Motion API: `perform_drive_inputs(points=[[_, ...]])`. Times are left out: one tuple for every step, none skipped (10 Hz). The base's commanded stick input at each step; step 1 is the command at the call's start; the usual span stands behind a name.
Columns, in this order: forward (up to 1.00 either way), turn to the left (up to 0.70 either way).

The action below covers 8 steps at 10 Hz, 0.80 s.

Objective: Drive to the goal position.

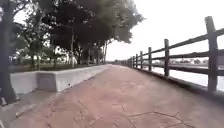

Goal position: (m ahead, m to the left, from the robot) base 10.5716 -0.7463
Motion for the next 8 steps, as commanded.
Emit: perform_drive_inputs(points=[[1.00, -0.11], [1.00, -0.11], [1.00, -0.11], [1.00, -0.11], [1.00, -0.11], [1.00, -0.11], [1.00, -0.11], [1.00, -0.11]])
